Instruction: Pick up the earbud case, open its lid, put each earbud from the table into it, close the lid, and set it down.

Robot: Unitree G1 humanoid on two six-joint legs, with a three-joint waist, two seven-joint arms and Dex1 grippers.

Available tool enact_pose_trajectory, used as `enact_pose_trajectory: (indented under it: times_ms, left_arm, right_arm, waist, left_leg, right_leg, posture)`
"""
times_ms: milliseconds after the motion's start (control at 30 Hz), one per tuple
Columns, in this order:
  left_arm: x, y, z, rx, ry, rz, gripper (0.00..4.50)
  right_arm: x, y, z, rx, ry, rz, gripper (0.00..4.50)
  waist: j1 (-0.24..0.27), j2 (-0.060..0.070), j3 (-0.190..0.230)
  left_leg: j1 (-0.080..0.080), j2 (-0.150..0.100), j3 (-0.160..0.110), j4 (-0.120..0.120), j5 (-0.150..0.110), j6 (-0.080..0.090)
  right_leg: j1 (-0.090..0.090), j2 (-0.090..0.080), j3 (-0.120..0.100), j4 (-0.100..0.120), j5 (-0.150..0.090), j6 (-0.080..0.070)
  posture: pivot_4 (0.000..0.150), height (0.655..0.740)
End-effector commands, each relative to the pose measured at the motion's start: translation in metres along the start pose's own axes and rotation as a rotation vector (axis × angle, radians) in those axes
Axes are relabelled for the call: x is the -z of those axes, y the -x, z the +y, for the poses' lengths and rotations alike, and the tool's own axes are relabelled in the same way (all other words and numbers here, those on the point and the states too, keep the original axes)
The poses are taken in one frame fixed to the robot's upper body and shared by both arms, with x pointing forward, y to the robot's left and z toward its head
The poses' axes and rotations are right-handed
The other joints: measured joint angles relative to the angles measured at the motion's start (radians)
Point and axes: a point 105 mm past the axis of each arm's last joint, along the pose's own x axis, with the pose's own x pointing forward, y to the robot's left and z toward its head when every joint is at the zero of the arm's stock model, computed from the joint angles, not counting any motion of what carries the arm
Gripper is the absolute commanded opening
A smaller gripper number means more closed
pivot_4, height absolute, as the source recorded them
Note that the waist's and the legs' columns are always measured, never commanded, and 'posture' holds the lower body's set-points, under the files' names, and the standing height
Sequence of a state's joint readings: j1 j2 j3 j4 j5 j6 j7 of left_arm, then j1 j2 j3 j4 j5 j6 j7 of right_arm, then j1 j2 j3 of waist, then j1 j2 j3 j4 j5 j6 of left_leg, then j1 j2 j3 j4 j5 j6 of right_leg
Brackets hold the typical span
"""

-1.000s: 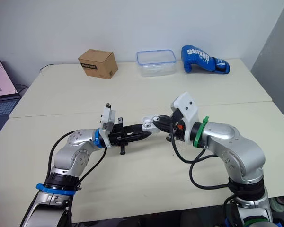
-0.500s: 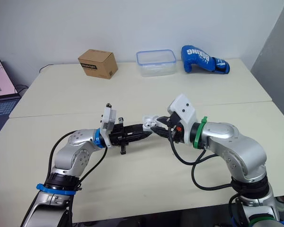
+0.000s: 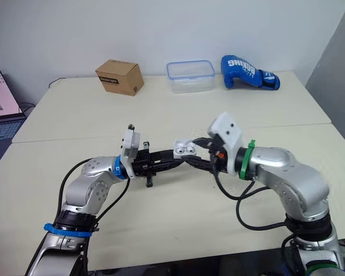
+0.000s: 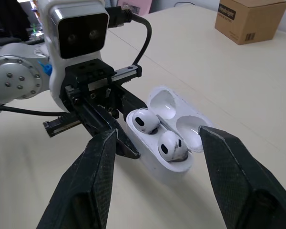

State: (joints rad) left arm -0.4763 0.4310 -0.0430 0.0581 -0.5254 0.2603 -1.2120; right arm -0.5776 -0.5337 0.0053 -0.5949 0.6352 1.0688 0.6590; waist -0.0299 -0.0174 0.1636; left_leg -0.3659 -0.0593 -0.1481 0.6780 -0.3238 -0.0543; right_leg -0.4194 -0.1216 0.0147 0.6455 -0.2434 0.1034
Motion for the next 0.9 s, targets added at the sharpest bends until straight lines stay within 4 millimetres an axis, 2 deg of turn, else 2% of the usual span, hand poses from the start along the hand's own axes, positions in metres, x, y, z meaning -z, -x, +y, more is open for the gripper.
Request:
enact_pose_trajectory:
  times_ms: [33, 67, 167, 267, 367, 667, 900]
  left_arm:
    - [-0.013, 0.001, -0.004, 0.028, -0.044, -0.033, 0.77]
    - [-0.013, 0.001, -0.004, 0.029, -0.044, -0.032, 0.77]
    - [-0.015, 0.002, -0.004, 0.037, -0.042, -0.035, 0.77]
    - [-0.017, 0.001, -0.007, 0.058, -0.037, -0.043, 0.77]
    - [-0.021, 0.000, -0.009, 0.072, -0.032, -0.053, 0.77]
    - [-0.027, -0.001, -0.016, 0.099, -0.021, -0.068, 0.77]
    - [-0.026, -0.001, -0.017, 0.092, -0.014, -0.068, 0.77]
  right_arm:
    - [-0.021, 0.018, 0.006, -0.097, 0.030, -0.061, 2.83]
    - [-0.027, 0.023, 0.006, -0.115, 0.029, -0.079, 2.83]
    - [-0.041, 0.028, -0.004, -0.119, 0.017, -0.116, 2.19]
    - [-0.045, 0.022, -0.020, -0.088, 0.020, -0.115, 1.09]
    - [-0.038, 0.013, -0.033, -0.068, 0.031, -0.075, 0.03]
    - [-0.010, -0.015, -0.062, -0.052, 0.074, 0.032, 0.03]
    - [-0.005, -0.023, -0.054, -0.122, 0.096, 0.049, 0.03]
  waist:
    - [0.000, 0.000, 0.000]
    - [0.000, 0.000, 0.000]
    - [0.000, 0.000, 0.000]
    - [-0.002, 0.000, 0.000]
    - [-0.002, 0.000, 0.000]
    - [-0.003, 0.000, 0.000]
    - [-0.002, 0.000, 0.000]
  left_leg:
    - [0.000, 0.000, 0.000, 0.000, 0.000, 0.000]
    - [0.000, 0.000, 0.000, 0.000, 0.000, 0.000]
    - [0.000, 0.000, 0.001, 0.000, 0.000, 0.000]
    - [0.001, 0.001, 0.001, 0.000, 0.000, 0.000]
    - [0.000, 0.001, 0.001, 0.000, 0.000, 0.000]
    - [0.000, 0.000, 0.001, 0.000, 0.000, 0.000]
    - [0.000, 0.000, 0.001, 0.000, 0.000, 0.000]
  right_leg:
    - [0.000, 0.000, 0.000, 0.000, 0.000, 0.000]
    - [0.000, 0.000, 0.000, 0.000, 0.000, 0.000]
    - [0.000, 0.000, 0.000, 0.000, 0.000, 0.000]
    - [0.000, 0.000, 0.000, 0.001, 0.000, 0.000]
    - [0.000, 0.000, 0.000, 0.000, 0.000, 0.000]
    - [0.000, 0.000, 0.000, 0.000, 0.000, 0.000]
    - [-0.001, 0.000, 0.000, 0.000, 0.000, 0.000]
  posture:
    - [0.150, 0.7307]
    - [0.150, 0.7307]
    - [0.150, 0.7307]
    - [0.150, 0.7307]
    - [0.150, 0.7307]
    - [0.150, 0.7307]
    - [0.150, 0.7307]
